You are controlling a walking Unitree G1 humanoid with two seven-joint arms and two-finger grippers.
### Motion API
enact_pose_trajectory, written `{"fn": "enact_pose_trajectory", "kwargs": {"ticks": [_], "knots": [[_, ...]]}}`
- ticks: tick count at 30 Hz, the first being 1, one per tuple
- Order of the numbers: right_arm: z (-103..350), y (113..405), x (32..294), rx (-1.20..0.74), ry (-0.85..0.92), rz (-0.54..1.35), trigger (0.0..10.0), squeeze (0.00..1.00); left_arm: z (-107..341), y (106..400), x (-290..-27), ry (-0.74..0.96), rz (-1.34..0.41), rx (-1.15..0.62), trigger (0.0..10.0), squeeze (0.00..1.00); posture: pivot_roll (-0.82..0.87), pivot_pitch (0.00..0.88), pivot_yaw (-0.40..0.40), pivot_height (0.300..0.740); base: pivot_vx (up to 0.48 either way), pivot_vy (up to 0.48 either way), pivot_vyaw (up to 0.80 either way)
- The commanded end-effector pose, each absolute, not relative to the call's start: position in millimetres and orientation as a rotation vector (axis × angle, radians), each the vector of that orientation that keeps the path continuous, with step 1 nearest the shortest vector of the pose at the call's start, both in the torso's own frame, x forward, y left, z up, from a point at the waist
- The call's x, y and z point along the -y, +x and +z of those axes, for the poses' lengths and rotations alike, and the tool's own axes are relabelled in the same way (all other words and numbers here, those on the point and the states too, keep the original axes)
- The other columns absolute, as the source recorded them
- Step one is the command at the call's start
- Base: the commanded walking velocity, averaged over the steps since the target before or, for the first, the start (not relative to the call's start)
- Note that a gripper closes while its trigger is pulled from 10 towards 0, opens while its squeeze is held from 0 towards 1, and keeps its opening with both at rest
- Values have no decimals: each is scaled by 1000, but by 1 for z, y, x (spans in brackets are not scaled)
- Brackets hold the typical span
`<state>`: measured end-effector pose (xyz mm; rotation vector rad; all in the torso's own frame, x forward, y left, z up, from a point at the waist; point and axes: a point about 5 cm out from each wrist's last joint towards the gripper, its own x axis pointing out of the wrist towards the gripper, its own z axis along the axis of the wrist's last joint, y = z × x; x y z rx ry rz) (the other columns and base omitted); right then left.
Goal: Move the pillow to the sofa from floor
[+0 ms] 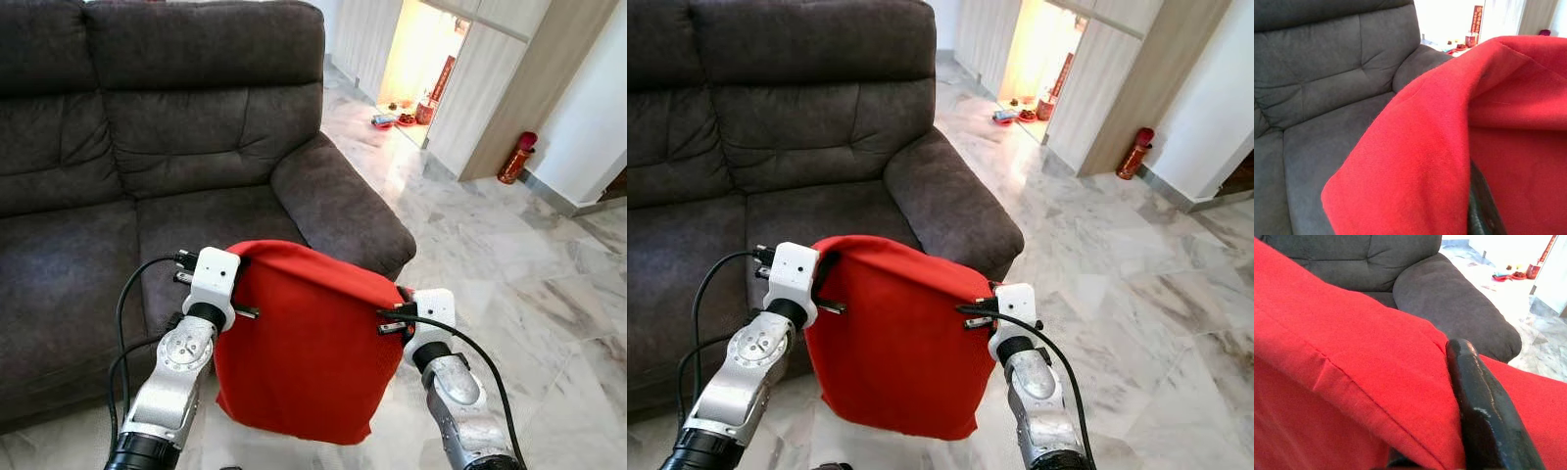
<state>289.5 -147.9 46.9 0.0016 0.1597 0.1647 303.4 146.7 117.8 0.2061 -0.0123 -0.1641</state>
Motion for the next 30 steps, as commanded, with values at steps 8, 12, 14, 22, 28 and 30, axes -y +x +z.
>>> {"fn": "enact_pose_trajectory", "kwargs": {"ticks": [8,12,14,22,28,30], "knots": [[73,299,197,-61,44,-157,10000,0,121,309,-143,273,-205,66,10000,0,65,0,-114,740,0,0,0],[77,305,198,-56,35,-169,10000,0,131,318,-135,255,-215,111,10000,0,68,0,-104,740,0,0,0],[79,307,196,-56,29,-164,10000,0,134,322,-133,255,-224,120,10000,0,66,0,-87,740,0,0,0],[78,307,175,-46,27,-144,10000,0,137,329,-145,260,-195,121,10000,0,67,0,-31,740,0,0,0],[77,307,165,-42,57,-142,10000,0,139,332,-157,259,-129,146,10000,0,49,0,-4,740,0,0,0],[79,308,164,-37,63,-146,10000,0,141,332,-159,257,-102,165,10000,0,45,0,-2,740,0,0,0]]}}
